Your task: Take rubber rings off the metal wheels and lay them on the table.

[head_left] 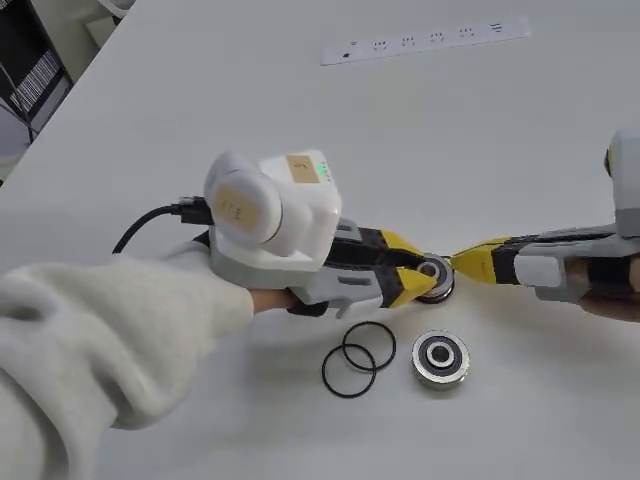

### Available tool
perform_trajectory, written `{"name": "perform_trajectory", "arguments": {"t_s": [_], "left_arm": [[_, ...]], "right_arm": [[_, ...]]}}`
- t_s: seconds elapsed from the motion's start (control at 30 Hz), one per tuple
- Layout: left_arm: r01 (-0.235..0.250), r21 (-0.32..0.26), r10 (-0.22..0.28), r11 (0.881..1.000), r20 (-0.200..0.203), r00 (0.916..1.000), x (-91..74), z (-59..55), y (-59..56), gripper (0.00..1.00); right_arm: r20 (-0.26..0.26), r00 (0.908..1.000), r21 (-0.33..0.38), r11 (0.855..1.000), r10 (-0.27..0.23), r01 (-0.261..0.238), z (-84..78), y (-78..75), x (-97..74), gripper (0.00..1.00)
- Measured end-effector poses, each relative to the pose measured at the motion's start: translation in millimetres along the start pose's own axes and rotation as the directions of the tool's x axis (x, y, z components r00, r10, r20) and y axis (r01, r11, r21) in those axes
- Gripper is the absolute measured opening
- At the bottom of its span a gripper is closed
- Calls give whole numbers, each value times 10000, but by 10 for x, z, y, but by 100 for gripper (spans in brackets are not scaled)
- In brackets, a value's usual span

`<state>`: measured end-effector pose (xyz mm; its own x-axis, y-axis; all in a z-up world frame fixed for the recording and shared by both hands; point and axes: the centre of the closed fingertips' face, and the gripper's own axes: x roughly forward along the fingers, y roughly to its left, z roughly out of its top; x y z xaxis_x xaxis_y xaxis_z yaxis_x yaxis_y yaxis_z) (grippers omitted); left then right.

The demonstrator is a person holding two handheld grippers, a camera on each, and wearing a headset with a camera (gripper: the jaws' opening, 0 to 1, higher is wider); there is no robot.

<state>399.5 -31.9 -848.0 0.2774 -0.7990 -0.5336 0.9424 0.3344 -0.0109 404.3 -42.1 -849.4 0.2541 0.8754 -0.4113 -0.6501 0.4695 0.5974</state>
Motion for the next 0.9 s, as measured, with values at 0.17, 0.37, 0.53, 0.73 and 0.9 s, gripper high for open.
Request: {"name": "perform_trajectory", "arguments": {"t_s": [0.17,0.37,0.53,0.73,0.9], "left_arm": [[28,125,-28,9999,-14,10000,1,-2,0,12],[28,144,-28,9999,-13,10000,3,-4,1,12],[18,153,-17,9999,-22,10000,4,-5,-1,12],[18,155,-18,9999,-16,10000,8,-8,-3,12],[41,159,-41,9999,8,10000,11,-8,-8,12]], "right_arm": [[10,10000,276,9996,9,-9,8,25,11,0],[17,9998,360,9992,175,-176,6,119,38,0],[13,9997,297,9992,250,-251,3,153,46,0],[42,9994,161,9993,337,-338,6,207,61,0],[50,9985,101,9985,536,-537,14,280,81,0]]}}
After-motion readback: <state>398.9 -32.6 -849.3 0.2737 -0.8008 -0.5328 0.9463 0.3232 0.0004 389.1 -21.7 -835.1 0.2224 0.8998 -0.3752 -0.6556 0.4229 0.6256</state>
